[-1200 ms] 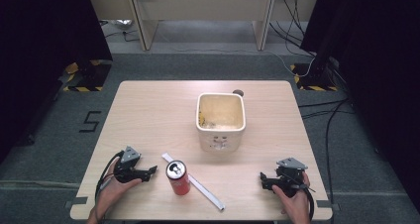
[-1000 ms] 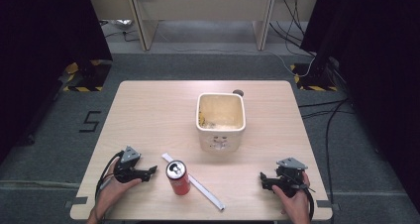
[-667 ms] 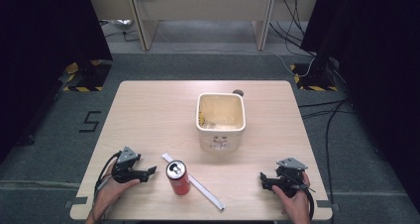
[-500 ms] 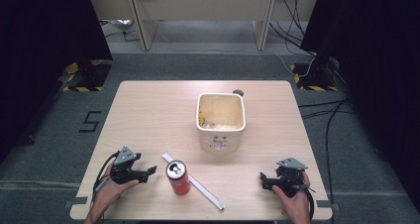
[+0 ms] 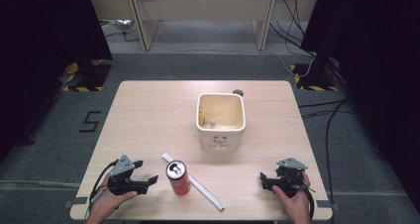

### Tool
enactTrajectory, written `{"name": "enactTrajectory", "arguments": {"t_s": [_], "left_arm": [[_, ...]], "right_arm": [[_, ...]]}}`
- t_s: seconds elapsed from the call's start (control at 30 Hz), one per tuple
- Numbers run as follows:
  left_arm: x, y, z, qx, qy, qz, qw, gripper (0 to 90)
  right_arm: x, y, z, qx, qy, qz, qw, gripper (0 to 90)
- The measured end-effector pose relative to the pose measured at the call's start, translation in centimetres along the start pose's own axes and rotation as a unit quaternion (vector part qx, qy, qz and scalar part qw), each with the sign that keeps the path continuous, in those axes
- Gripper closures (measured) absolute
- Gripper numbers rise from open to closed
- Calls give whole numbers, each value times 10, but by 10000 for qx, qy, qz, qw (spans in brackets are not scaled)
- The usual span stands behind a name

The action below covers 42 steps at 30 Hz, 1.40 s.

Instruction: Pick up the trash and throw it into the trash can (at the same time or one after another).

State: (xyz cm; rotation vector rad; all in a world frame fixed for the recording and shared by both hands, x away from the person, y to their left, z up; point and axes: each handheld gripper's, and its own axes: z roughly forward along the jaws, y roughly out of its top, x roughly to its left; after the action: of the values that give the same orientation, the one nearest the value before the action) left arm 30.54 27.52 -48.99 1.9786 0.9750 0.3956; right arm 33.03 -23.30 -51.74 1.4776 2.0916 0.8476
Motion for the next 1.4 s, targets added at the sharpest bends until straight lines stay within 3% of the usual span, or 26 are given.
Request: {"name": "enactTrajectory", "arguments": {"t_s": [0.3,0.67,1.4], "left_arm": [[-21,0,-9,-123,-197,157,9996,154],[-47,11,-17,-302,-509,359,9976,153],[-67,28,-2,-315,-832,523,9947,153]], "right_arm": [[0,0,0,-3,1,-6,10000,5],[0,0,0,2,1,-1,10000,5],[0,0,0,0,1,-5,10000,5]]}}
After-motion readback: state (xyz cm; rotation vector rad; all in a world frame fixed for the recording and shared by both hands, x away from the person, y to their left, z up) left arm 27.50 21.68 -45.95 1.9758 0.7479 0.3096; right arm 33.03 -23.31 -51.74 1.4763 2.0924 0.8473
